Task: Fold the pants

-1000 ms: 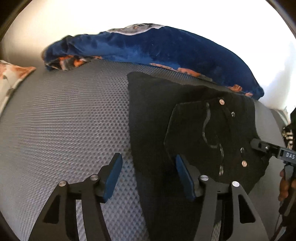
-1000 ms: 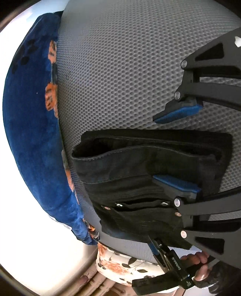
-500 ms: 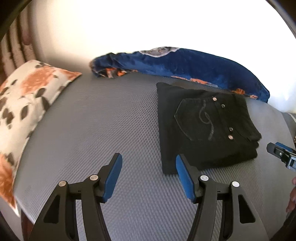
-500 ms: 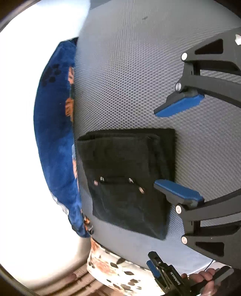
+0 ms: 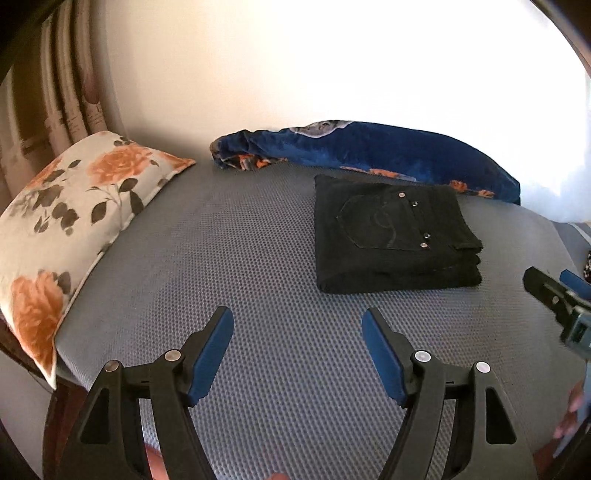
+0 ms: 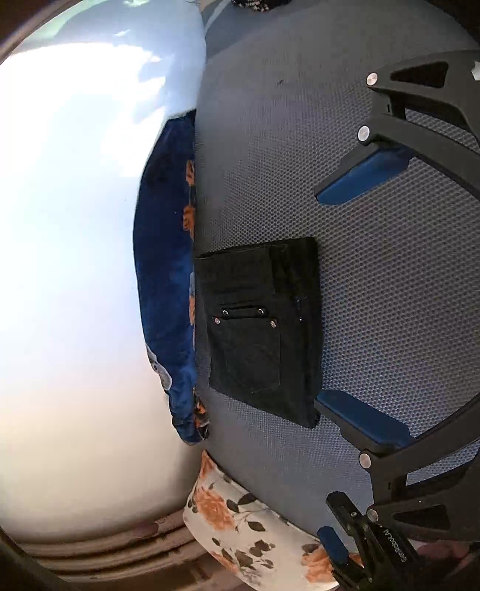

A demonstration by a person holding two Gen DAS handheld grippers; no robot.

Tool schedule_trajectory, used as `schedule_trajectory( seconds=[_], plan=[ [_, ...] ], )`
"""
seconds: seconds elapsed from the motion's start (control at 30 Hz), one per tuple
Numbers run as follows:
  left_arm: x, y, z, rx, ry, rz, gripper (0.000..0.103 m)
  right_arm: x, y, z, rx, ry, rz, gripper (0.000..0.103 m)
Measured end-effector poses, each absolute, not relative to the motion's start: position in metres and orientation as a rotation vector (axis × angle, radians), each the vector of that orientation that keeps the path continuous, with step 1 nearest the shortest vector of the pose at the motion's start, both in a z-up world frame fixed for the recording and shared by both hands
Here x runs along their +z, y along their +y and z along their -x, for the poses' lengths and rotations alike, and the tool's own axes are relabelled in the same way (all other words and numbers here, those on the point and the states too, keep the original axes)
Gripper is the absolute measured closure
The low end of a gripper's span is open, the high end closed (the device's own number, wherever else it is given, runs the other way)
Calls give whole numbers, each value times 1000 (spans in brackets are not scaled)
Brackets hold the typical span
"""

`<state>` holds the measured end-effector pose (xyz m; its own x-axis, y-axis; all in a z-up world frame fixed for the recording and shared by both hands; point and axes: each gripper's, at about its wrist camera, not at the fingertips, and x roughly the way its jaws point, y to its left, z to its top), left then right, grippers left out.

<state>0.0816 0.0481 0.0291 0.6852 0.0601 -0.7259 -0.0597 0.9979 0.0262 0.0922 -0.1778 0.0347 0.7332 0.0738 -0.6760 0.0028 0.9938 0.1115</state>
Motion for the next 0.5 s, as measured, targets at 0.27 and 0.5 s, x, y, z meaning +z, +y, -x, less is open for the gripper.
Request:
schedule_trajectory(
  seconds=[0.27,0.5],
  plan=[
    [36,44,-58,82,782,3,30,42,-165,-67,32,734,-60,1],
    [41,41,-46,87,756,-6,30,46,-156,-54,17,724,-16,1]
  ],
)
